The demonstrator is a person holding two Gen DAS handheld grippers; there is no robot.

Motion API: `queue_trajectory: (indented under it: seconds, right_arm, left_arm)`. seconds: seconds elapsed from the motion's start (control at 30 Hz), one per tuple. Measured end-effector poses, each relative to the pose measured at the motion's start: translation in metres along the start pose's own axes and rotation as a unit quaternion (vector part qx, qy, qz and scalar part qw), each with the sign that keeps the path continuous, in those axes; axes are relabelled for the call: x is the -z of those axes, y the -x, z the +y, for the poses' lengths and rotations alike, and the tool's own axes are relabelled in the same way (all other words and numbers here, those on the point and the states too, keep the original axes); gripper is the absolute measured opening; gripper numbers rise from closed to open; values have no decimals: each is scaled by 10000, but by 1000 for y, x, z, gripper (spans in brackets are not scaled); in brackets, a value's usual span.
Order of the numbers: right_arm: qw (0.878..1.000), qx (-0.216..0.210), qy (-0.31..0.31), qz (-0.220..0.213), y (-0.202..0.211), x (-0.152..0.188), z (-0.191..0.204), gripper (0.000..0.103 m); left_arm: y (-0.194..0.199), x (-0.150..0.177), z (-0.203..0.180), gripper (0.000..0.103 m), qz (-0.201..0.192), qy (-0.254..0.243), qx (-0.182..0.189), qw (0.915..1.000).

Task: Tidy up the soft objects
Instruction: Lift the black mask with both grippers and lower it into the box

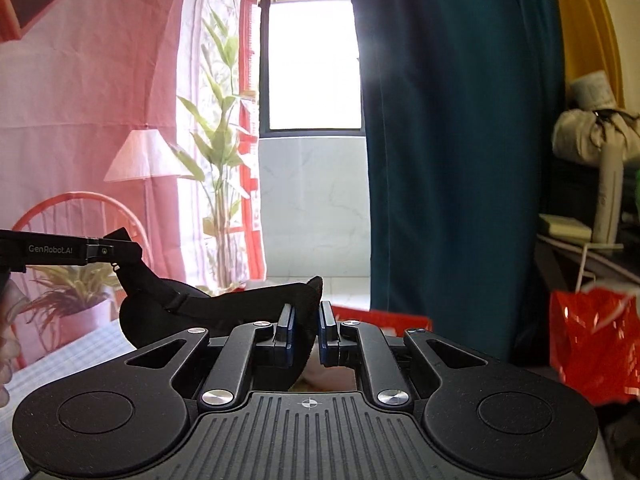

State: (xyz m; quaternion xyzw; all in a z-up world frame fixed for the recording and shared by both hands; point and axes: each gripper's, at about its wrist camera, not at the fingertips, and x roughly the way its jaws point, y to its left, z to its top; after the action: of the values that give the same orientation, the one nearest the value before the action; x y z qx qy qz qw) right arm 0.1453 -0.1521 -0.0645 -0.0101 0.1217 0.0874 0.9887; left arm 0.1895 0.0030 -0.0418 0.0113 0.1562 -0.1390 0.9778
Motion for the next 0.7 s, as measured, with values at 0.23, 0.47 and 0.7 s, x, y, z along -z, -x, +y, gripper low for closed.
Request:
queue_trajectory:
  seconds: [0.23, 0.47, 0.7]
  right_arm:
    - [9997, 208, 36, 121, -44, -16, -9, 10]
    - [9980, 457, 67, 433, -79, -3, -19, 11]
    - [9938, 560, -21, 957, -103, 27, -27, 11]
  left_arm:
    - [-29, -10, -2, 7, 8, -171, -116, 9998]
    - [-64, 5, -5, 7, 349, -133, -109, 9992]
    - [-92, 23, -5, 7, 887, -205, -1, 9958]
